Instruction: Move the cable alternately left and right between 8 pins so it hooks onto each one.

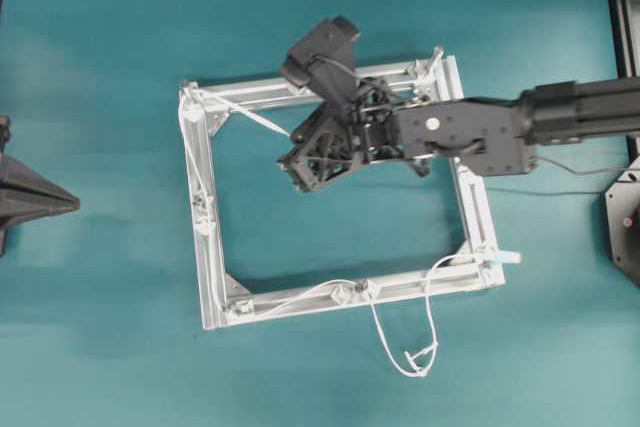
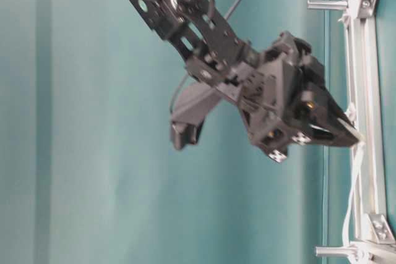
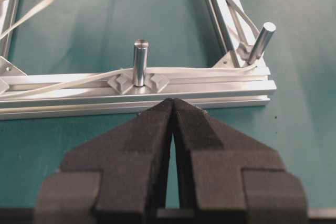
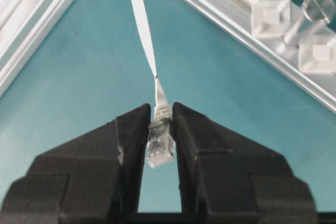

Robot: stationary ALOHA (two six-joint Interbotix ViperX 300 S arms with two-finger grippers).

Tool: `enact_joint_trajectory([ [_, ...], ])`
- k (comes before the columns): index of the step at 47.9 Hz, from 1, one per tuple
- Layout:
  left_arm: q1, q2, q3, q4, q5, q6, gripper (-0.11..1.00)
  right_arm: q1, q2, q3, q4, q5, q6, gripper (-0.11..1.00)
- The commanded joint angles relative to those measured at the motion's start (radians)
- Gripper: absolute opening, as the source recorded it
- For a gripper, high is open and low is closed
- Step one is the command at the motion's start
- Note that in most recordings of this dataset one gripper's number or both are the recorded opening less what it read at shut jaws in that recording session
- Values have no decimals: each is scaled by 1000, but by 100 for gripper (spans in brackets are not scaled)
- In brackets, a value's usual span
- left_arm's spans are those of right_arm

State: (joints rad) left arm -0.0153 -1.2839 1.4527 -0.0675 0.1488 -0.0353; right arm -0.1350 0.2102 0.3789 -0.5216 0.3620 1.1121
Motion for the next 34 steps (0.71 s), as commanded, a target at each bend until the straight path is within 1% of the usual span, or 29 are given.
enact_joint_trajectory([
  [1, -3, 6, -25, 3, -5, -2, 1, 5, -66, 14, -3, -8, 2, 19],
  [5, -3, 6, -26, 3, -6, -2, 1, 6, -81, 38, 0, -18, 2, 17],
  [10, -5, 6, -26, 3, -6, -2, 1, 9, -89, 64, -2, -63, 0, 16],
  [18, -5, 6, -26, 3, -5, -2, 1, 15, -89, 75, 0, -135, 0, 16],
  [34, -5, 6, -26, 3, -5, -2, 1, 46, -94, 87, -2, -155, -5, 16],
])
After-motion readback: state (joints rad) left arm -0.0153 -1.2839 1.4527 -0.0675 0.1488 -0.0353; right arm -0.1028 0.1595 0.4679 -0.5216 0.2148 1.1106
